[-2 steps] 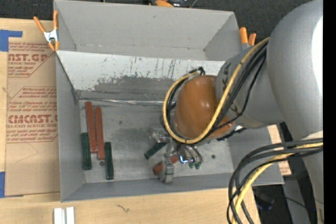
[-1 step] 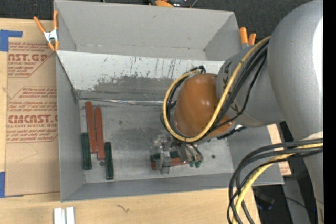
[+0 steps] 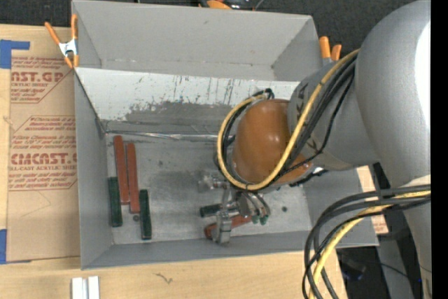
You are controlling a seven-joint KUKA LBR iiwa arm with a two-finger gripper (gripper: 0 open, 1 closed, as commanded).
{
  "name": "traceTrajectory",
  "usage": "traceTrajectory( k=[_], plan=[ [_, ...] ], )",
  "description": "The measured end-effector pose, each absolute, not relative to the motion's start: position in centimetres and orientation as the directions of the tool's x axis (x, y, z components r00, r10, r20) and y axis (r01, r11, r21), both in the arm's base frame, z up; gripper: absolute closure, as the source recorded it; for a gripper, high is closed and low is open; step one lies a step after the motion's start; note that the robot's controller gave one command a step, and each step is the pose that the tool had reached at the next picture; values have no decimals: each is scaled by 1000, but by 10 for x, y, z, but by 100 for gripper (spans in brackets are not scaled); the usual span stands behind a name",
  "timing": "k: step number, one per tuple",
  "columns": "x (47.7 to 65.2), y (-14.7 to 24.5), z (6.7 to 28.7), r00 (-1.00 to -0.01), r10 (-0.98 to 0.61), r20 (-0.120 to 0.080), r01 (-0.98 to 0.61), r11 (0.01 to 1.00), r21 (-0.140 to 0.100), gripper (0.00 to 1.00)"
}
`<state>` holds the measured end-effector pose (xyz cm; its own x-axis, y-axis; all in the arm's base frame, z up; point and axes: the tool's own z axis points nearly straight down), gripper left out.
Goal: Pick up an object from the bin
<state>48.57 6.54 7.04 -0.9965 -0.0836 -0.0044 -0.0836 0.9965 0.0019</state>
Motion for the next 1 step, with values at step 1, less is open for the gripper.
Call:
traceTrajectory(
  k=[1],
  plan=[
    [486,66,73,-996,-84,-2,-84,996,2,100]
  ],
)
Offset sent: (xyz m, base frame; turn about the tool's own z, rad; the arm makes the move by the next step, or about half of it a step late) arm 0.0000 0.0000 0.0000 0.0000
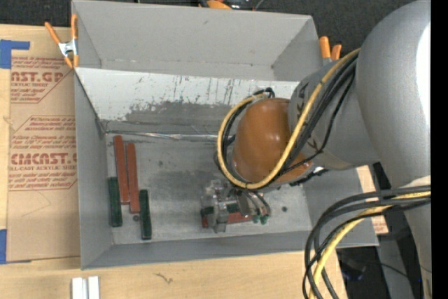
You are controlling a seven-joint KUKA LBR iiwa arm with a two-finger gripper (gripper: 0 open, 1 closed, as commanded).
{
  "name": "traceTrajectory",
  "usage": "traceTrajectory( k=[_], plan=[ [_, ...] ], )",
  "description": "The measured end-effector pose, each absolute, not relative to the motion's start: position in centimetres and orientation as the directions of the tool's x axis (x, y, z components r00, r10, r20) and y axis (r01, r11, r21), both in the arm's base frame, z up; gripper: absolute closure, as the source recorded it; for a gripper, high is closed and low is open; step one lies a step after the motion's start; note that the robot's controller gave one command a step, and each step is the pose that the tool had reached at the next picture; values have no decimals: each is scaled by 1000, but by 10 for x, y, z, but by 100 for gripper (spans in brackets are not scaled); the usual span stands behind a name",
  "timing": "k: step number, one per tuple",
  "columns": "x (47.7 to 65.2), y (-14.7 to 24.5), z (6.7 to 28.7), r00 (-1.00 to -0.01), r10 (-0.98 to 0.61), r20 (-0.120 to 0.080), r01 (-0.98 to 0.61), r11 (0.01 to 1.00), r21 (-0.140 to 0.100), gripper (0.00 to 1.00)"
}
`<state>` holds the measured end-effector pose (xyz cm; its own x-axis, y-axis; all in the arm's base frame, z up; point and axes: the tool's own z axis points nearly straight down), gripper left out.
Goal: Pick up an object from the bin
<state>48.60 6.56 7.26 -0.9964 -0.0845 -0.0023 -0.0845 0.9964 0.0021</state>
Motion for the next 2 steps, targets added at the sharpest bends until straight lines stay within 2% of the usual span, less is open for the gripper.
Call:
traceTrajectory(
  k=[1,2],
  plan=[
    [486,65,70,-996,-84,-4,-84,996,2,0],
    [486,65,73,-996,-84,-2,-84,996,2,100]
  ],
)
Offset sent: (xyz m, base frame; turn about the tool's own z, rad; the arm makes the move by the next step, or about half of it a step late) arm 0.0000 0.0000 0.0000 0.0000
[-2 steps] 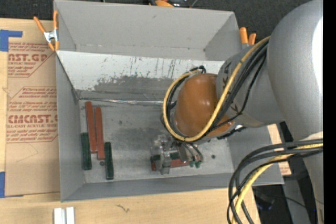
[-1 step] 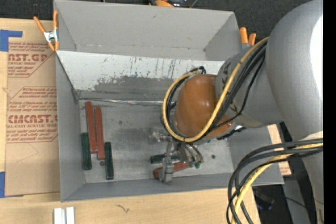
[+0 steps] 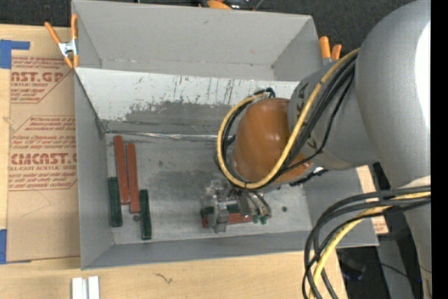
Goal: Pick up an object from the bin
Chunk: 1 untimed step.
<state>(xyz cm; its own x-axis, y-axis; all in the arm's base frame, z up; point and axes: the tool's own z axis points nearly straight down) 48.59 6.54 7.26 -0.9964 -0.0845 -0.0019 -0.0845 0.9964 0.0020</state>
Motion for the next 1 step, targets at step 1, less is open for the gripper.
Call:
traceTrajectory(
  k=[1],
  plan=[
    [486,65,70,-997,-83,-5,-83,997,2,0]
  ],
)
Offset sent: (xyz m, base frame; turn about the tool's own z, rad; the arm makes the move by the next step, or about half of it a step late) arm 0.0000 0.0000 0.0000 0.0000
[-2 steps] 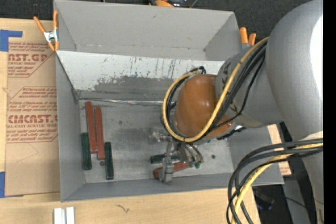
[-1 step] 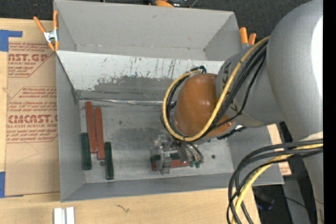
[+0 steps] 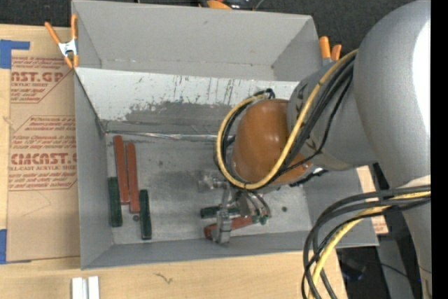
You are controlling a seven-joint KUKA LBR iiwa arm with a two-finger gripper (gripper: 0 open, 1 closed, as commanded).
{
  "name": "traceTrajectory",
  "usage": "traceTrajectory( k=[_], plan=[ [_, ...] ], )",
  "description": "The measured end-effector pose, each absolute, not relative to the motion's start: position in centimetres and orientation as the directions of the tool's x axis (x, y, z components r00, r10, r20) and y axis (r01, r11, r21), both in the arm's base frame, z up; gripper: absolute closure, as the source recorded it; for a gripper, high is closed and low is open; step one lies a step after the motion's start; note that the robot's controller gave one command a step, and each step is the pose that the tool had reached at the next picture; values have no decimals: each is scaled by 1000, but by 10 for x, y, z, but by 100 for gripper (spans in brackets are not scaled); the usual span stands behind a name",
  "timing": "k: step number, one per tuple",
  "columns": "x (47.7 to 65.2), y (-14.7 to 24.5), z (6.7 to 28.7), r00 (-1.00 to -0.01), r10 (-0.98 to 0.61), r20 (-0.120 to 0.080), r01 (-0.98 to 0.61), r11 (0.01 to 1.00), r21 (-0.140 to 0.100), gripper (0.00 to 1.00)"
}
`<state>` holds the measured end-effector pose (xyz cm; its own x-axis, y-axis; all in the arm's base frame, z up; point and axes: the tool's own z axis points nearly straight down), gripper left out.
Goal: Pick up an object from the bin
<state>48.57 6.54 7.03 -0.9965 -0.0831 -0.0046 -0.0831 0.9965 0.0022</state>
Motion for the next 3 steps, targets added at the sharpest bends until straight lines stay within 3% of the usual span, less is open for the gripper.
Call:
traceTrajectory(
  k=[1,2,3],
  plan=[
    [486,65,73,-996,-84,-2,-84,996,2,100],
    [527,47,81,-1000,-22,-2,-22,1000,2,100],
    [540,52,194,-896,-444,-6,-444,896,-2,100]
  ],
)
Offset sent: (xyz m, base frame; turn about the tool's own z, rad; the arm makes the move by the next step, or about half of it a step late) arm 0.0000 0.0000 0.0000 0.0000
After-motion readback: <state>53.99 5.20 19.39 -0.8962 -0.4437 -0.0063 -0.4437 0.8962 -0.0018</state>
